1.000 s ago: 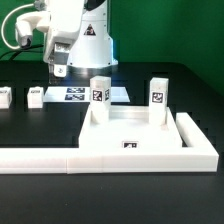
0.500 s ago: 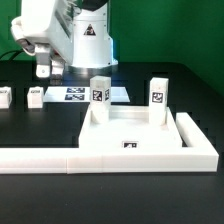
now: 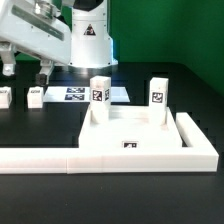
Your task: Assemble square table
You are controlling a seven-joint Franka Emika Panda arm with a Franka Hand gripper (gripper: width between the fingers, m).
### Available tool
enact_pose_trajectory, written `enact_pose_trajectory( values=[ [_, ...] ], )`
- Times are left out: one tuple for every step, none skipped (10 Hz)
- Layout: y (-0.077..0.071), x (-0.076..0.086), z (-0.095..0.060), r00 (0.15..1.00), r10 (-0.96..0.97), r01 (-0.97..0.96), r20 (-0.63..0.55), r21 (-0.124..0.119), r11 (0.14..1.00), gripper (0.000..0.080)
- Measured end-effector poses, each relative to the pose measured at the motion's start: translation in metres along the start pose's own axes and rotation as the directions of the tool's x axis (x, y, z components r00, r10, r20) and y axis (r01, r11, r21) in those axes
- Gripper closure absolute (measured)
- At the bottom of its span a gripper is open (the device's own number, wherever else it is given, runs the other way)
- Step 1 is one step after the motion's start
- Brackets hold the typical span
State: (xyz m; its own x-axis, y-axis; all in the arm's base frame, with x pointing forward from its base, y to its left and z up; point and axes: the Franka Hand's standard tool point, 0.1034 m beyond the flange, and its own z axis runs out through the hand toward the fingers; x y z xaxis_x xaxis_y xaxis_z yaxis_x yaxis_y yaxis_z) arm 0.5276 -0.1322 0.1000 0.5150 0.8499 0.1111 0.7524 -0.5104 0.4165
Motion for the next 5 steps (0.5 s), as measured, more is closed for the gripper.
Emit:
enact_pose_trajectory(
  values=[
    [0.0004, 0.0021, 0.0, 0.997, 0.078, -0.078, -0.001, -0.001, 0.997, 0.0151],
    [0.0009, 0.0027, 0.0002, 0.99, 0.139, -0.139, -0.001, -0.002, 0.99, 0.0151],
    [0.0018, 0.0018, 0.0003, 0.981, 0.193, -0.193, 0.0, -0.003, 0.981, 0.0151],
    [0.0019, 0.0017, 0.0004, 0.976, 0.216, -0.216, 0.0, -0.004, 0.976, 0.0151],
    [0.0027, -0.0007, 0.0007, 0.957, 0.289, -0.289, 0.005, -0.003, 0.957, 0.0151]
  ],
)
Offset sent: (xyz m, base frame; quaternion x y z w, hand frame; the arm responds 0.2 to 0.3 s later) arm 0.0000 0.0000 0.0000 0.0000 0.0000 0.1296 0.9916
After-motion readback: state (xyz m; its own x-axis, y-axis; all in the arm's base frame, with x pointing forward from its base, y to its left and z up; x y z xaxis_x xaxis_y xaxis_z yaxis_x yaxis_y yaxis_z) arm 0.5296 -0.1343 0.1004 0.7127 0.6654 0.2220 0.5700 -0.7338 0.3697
